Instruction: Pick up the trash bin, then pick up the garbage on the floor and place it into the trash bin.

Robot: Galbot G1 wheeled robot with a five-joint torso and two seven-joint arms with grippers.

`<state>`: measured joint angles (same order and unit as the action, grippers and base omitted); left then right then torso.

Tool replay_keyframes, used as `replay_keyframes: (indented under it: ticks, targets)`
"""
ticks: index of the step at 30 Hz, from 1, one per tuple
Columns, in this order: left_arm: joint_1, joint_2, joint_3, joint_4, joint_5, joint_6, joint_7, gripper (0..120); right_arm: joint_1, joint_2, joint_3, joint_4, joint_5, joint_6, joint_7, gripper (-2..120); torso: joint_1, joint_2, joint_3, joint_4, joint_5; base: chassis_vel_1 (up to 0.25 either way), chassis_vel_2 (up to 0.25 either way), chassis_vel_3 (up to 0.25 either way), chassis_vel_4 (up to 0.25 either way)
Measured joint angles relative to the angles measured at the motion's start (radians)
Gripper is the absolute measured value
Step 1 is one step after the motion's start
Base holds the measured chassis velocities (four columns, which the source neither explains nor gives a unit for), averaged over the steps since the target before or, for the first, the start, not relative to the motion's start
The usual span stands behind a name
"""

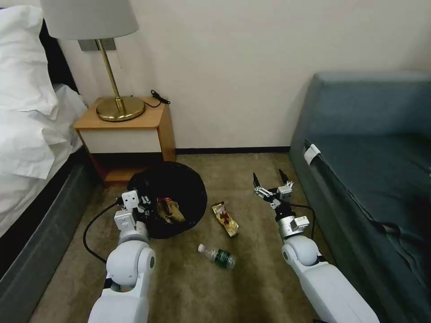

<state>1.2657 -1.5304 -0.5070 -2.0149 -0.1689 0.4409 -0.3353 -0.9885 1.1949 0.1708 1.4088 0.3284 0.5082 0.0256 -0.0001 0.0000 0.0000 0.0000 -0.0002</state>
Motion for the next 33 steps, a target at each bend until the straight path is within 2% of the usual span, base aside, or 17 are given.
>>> replay_keyframes:
  ticks: [4, 6, 7, 9, 11, 12, 13, 15, 16, 18, 19, 21, 22, 24, 33]
  targets:
    - [0.006, -0.002, 0.0, -0.003, 0.0, -0.003, 0.0, 4, 0.005, -0.009, -0.013, -0.016, -0.049, 0.041, -0.022, 100, 0.0, 0.0, 0.0, 0.0, 0.0003, -0.158, 0.161, 0.166, -0.145]
    - [0.015, -0.005, 0.001, -0.008, 0.001, -0.005, 0.001, 4, 0.019, -0.057, -0.058, -0.048, -0.135, 0.104, -0.077, 100, 0.0, 0.0, 0.0, 0.0001, 0.0007, -0.061, 0.094, 0.11, -0.075]
    - [0.015, -0.005, 0.001, -0.008, 0.001, -0.005, 0.001, 4, 0.019, -0.057, -0.058, -0.048, -0.135, 0.104, -0.077, 100, 0.0, 0.0, 0.0, 0.0001, 0.0007, -0.029, 0.079, 0.08, -0.075]
    - [0.021, -0.006, 0.0, -0.013, 0.003, -0.006, 0.001, 4, 0.034, -0.128, -0.111, -0.064, -0.161, 0.11, -0.12, 100, 0.0, 0.0, 0.0, 0.0, 0.0002, -0.015, 0.039, 0.014, -0.028]
    - [0.022, -0.007, 0.0, -0.013, 0.004, -0.007, 0.0, 4, 0.039, -0.144, -0.124, -0.068, -0.164, 0.11, -0.135, 100, 0.0, 0.0, 0.0, 0.0, -0.0001, 0.0, 0.0, 0.0, 0.0]
    - [0.025, -0.01, 0.0, -0.015, 0.006, -0.009, 0.0, 4, 0.057, -0.188, -0.16, -0.081, -0.161, 0.102, -0.2, 100, 0.0, 0.0, 0.0, -0.0001, 0.0003, 0.0, 0.0, 0.0, 0.0]
    - [0.025, -0.01, 0.0, -0.015, 0.006, -0.009, 0.0, 4, 0.057, -0.188, -0.16, -0.081, -0.161, 0.102, -0.2, 100, 0.0, 0.0, 0.0, -0.0001, 0.0003, 0.0, 0.0, 0.0, 0.0]
    - [0.033, -0.011, 0.001, -0.017, 0.008, -0.015, 0.002, 4, 0.091, -0.241, -0.222, -0.106, -0.111, 0.067, -0.33, 100, 0.0, 0.0, 0.0, -0.0003, 0.0001, 0.0, 0.0, 0.0, 0.0]
    - [0.033, -0.011, 0.001, -0.017, 0.008, -0.015, 0.002, 4, 0.091, -0.241, -0.222, -0.106, -0.111, 0.067, -0.33, 100, 0.0, 0.0, 0.0, -0.0003, 0.0001, 0.0, 0.0, 0.0, 0.0]
    - [0.044, -0.014, -0.001, -0.017, 0.011, -0.023, 0.003, 4, 0.135, -0.272, -0.284, -0.15, -0.067, 0.048, -0.5, 100, 0.0, 0.0, 0.0, -0.0002, 0.0004, 0.0, 0.0, 0.0, 0.0]
    - [0.044, -0.014, -0.001, -0.017, 0.011, -0.023, 0.003, 4, 0.135, -0.272, -0.284, -0.15, -0.067, 0.048, -0.5, 100, 0.0, 0.0, 0.0, -0.0002, 0.0004, 0.0, 0.0, 0.0, 0.0]
    - [0.05, -0.02, -0.002, -0.017, 0.022, -0.029, 0.004, 4, 0.192, -0.273, -0.345, -0.222, -0.036, 0.049, -0.637, 100, 0.0, 0.0, 0.0, 0.0, 0.0003, 0.0, 0.0, 0.0, 0.0]
    - [0.05, -0.02, -0.002, -0.017, 0.022, -0.029, 0.004, 4, 0.192, -0.273, -0.345, -0.222, -0.036, 0.049, -0.637, 100, 0.0, 0.0, 0.0, 0.0, 0.0003, 0.0, 0.0, 0.0, 0.0]
    - [0.058, -0.022, -0.001, -0.023, 0.028, -0.03, 0.006, 4, 0.244, -0.26, -0.394, -0.287, -0.021, 0.055, -0.739, 100, 0.0, 0.0, 0.0, 0.0, 0.0004, 0.0, 0.0, 0.0, 0.0]
    - [0.058, -0.035, -0.004, -0.035, 0.047, -0.028, 0.005, 4, 0.339, -0.227, -0.532, -0.397, -0.022, 0.049, -0.899, 100, 0.0, 0.0, 0.0, 0.0, 0.0, 0.0, 0.0, 0.0, 0.0]
